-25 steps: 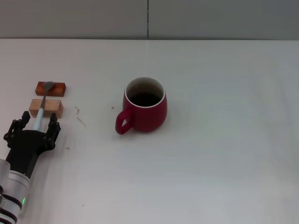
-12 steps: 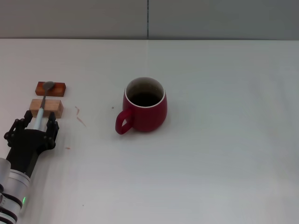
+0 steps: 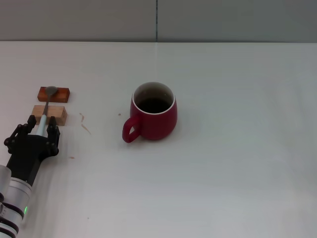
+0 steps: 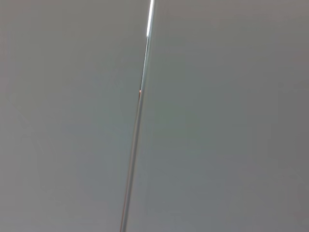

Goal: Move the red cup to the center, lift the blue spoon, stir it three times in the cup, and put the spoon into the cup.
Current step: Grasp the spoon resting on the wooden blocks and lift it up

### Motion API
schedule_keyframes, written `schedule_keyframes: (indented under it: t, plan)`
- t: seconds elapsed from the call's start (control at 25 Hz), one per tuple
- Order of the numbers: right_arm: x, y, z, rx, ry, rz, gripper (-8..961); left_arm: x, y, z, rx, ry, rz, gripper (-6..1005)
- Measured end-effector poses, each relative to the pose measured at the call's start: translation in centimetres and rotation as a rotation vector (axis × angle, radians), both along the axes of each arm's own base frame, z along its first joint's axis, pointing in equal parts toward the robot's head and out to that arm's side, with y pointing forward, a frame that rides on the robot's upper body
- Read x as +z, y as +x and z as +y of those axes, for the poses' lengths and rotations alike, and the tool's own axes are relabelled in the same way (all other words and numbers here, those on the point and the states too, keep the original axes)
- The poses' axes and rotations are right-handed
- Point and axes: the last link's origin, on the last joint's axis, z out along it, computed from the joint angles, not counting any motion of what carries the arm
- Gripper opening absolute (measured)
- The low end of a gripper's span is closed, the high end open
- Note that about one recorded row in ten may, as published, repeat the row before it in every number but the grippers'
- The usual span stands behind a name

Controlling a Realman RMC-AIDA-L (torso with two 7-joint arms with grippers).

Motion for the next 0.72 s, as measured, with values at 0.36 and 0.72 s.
schedule_keyframes:
  t: [0.36,0.72]
  plan:
    - [0.0,0.09,-0.12,-0.002,0.001,0.0,663,-0.12,-0.14,-0.07,0.009,-0.008,0.0,438]
    - [-0.08,0.12,-0.19,-0.003,0.0,0.001,664,-0.11,-0.31,-0.32,0.016,-0.007,-0.001,435]
